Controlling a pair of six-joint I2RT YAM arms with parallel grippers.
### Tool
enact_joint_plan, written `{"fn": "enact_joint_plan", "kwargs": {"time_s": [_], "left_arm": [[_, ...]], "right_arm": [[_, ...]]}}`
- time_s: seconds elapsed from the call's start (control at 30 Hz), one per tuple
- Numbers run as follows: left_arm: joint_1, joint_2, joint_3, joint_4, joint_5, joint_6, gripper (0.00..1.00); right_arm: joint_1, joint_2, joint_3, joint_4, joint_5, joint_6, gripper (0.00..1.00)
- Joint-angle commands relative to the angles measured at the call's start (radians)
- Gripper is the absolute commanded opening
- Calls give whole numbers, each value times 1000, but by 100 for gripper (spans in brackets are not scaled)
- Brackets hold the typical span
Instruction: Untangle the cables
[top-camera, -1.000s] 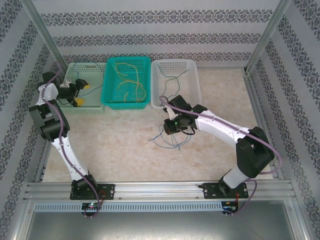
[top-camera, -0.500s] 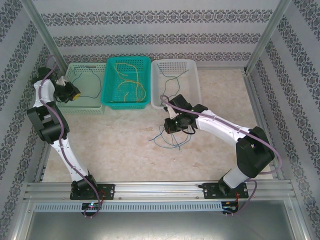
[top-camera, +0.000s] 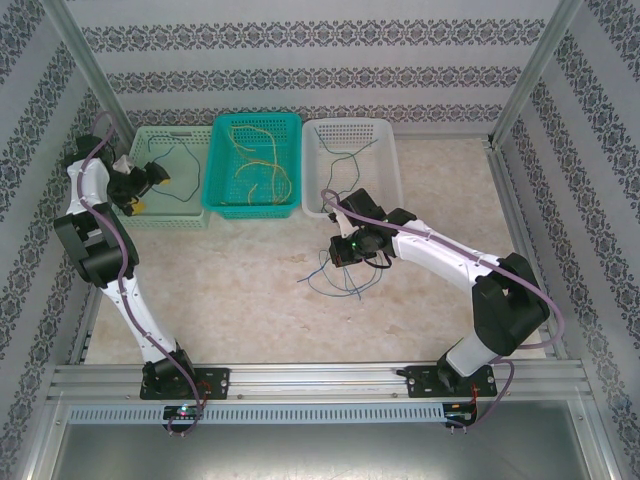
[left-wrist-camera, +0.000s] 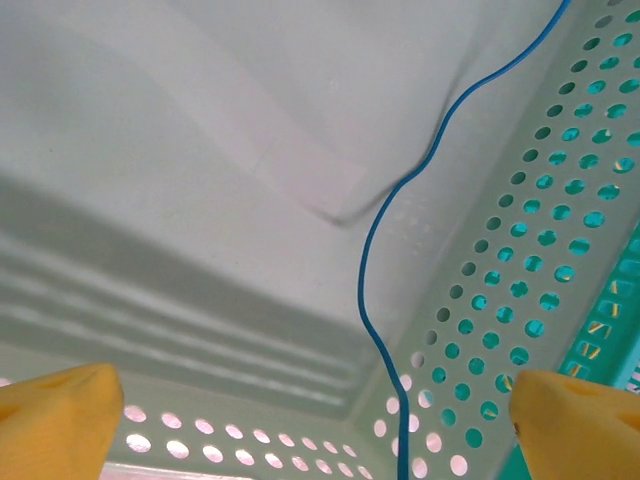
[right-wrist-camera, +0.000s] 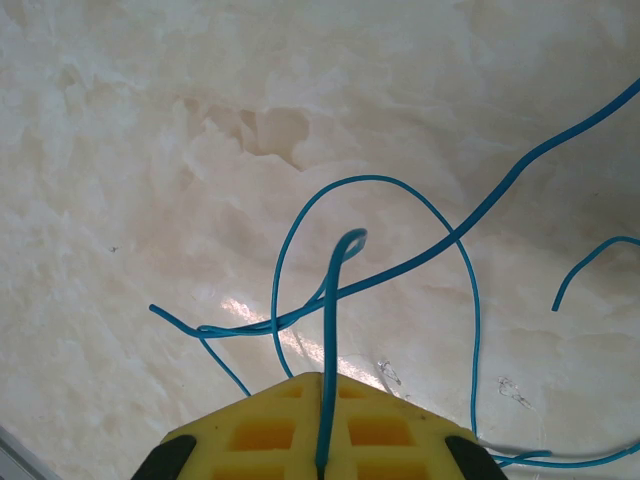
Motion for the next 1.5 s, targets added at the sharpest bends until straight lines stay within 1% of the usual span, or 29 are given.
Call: {"fn": "enact_joint_plan", "kwargs": {"time_s": [0.0,0.1,0.17,0.2,0.23,0.27,0.3,0.33,0.37,0.4,0.53,0.6,0.63,0.67,0.7,0.73,0.77,0.8,0.83,0.9,1.07,1.17,1.23,1.3,1.33,1.4,1.47], "left_arm": [[2,-3,33,-56,-51,29,100],[-1,-10,26,-60,-101,35,100],[-3,-15,17,-54,-83,46,99],[-3,-16,15,-50,-66,48,94],[-4,-17,11,-43,-45,47,79],[-3,-19,6,-34,-31,44,50],[-3,-22,-3,-25,-31,37,30],[-3,-25,-10,-16,-35,37,17],[-3,-31,-19,-8,-33,45,11],[-3,-36,-28,-4,-26,55,9],[-4,-53,-46,8,-29,56,9],[-3,-61,-53,12,-39,52,10],[-3,-66,-58,15,-41,53,10],[-3,-71,-63,17,-43,53,12],[-3,-76,-69,20,-47,52,18],[-3,-81,-74,23,-51,49,31],[-3,-86,-79,27,-62,44,46],[-3,-91,-83,30,-67,41,66],[-3,-95,-83,30,-73,37,98],[-3,-95,-79,27,-78,36,100],[-3,-95,-72,26,-39,32,100],[-4,-95,-76,30,-24,34,100],[-3,-95,-78,34,-20,35,97],[-3,-98,-83,37,-12,38,90],[-3,-99,-86,39,-10,41,84],[-4,-104,-93,44,-10,44,67],[-5,-112,-104,56,0,49,57]], "right_arm": [[-6,-21,-11,16,1,4,5],[-7,-21,-14,15,0,5,6],[-9,-20,-15,16,1,4,6],[-9,-20,-17,16,2,6,6],[-11,-22,-17,16,4,6,6],[-12,-23,-17,16,6,5,6],[-12,-24,-17,16,7,5,6],[-13,-27,-18,16,11,5,6],[-14,-31,-17,17,14,5,6],[-15,-35,-20,19,16,6,6],[-17,-57,-20,31,11,3,7],[-21,-66,-21,33,7,3,10],[-24,-68,-21,33,8,4,15],[-26,-71,-21,33,7,6,24],[-26,-73,-20,33,5,7,28],[-27,-75,-19,34,4,7,29],[-27,-78,-18,35,1,8,31],[-27,-79,-17,36,2,9,31],[-26,-80,-16,36,3,9,31],[-27,-80,-14,34,6,9,32],[-25,-80,30,17,10,-2,36],[-14,-78,131,35,23,-21,37],[-4,-38,234,68,7,-24,39],[13,45,368,94,-41,-24,39],[26,110,460,92,-80,-35,39],[50,248,659,57,-157,-61,41],[63,360,811,48,-201,-75,43]]}}
